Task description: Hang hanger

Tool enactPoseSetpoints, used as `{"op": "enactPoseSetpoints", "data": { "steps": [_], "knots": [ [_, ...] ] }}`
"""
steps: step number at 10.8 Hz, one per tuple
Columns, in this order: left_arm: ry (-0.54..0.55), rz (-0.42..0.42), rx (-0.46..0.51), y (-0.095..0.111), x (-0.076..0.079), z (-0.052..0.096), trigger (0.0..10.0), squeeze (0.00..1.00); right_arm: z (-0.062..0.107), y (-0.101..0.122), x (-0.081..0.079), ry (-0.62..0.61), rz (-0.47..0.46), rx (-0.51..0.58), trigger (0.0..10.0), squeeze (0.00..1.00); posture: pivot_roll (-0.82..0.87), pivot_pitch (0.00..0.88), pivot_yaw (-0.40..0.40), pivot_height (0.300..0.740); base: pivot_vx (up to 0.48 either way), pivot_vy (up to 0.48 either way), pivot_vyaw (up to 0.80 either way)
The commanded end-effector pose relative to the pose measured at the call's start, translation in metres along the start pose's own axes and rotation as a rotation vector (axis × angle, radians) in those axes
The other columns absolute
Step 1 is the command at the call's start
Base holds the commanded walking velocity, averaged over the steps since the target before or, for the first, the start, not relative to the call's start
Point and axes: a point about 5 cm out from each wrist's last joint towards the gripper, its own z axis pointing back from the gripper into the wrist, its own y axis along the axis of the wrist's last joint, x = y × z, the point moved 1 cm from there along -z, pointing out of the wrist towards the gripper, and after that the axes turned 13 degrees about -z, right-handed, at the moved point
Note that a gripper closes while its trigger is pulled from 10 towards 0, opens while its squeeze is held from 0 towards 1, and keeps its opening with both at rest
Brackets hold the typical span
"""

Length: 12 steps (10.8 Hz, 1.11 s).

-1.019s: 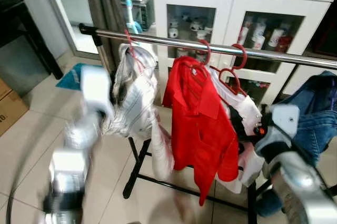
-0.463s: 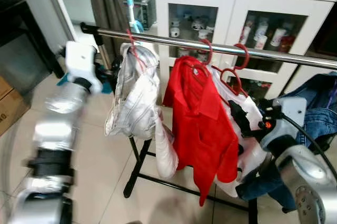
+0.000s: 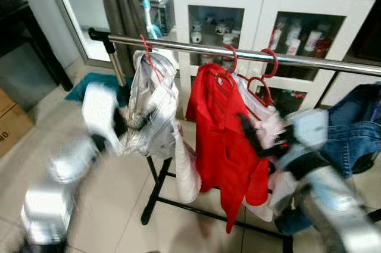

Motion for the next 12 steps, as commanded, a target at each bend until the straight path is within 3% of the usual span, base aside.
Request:
{"op": "enactPoseSetpoints", "data": {
  "steps": [1, 2, 3, 4, 5, 6, 8, 9, 10, 11, 12],
  "knots": [
    [0.046, -0.017, -0.018, 0.001, -0.002, 0.003, 10.0, 1.00, 0.000, 0.001, -0.003, -0.020, -0.006, 0.032, 10.0, 1.00, -0.06, 0.000, 0.044, 0.740, 0.000, 0.000, 0.00],
    [0.075, -0.007, -0.020, 0.001, 0.000, 0.006, 10.0, 1.00, 0.000, -0.001, -0.004, -0.034, -0.026, 0.044, 10.0, 1.00, -0.04, 0.000, 0.036, 0.740, 0.000, 0.000, 0.00],
    [0.133, -0.064, -0.010, 0.010, 0.002, 0.006, 10.0, 1.00, 0.002, -0.016, 0.006, -0.141, -0.057, 0.067, 10.0, 1.00, -0.03, 0.000, 0.051, 0.740, 0.000, 0.000, 0.00],
    [0.096, -0.067, 0.016, 0.015, 0.005, -0.001, 10.0, 0.99, 0.002, -0.013, 0.011, -0.156, -0.068, 0.107, 10.0, 1.00, -0.05, 0.000, 0.071, 0.740, 0.000, 0.000, 0.00],
    [0.070, -0.065, 0.067, 0.023, 0.007, -0.014, 10.0, 0.85, -0.002, 0.001, 0.018, -0.169, -0.073, 0.164, 10.0, 1.00, -0.09, 0.000, 0.083, 0.740, 0.000, 0.000, 0.00],
    [0.036, -0.071, 0.075, 0.023, 0.014, -0.016, 10.0, 0.85, -0.002, 0.006, 0.023, -0.158, -0.074, 0.169, 10.0, 1.00, -0.10, 0.000, 0.059, 0.740, 0.000, 0.000, 0.00],
    [0.080, -0.062, 0.028, 0.014, 0.015, -0.001, 10.0, 0.84, -0.006, 0.002, 0.020, -0.172, -0.073, 0.143, 10.0, 1.00, -0.06, 0.000, -0.003, 0.740, 0.000, 0.000, 0.00],
    [0.142, -0.059, 0.007, 0.011, 0.008, -0.002, 10.0, 0.80, -0.016, -0.007, 0.018, -0.154, -0.095, 0.043, 10.0, 1.00, -0.04, 0.000, -0.032, 0.740, 0.000, 0.000, 0.00],
    [0.172, -0.056, -0.012, 0.010, 0.004, -0.004, 10.0, 0.59, -0.023, -0.013, 0.018, -0.113, -0.099, 0.023, 10.0, 1.00, -0.02, 0.000, -0.034, 0.740, 0.000, 0.000, 0.00],
    [0.147, -0.023, 0.005, 0.018, 0.007, -0.008, 10.0, 0.18, -0.024, -0.015, 0.024, -0.157, -0.052, 0.004, 10.0, 1.00, -0.02, 0.000, -0.015, 0.740, 0.000, 0.000, 0.00],
    [0.138, -0.010, 0.016, 0.020, 0.008, -0.010, 10.0, 0.00, -0.022, -0.016, 0.031, -0.223, -0.057, 0.006, 10.0, 1.00, -0.01, 0.000, -0.010, 0.740, 0.000, 0.000, 0.00]
  ]
}}
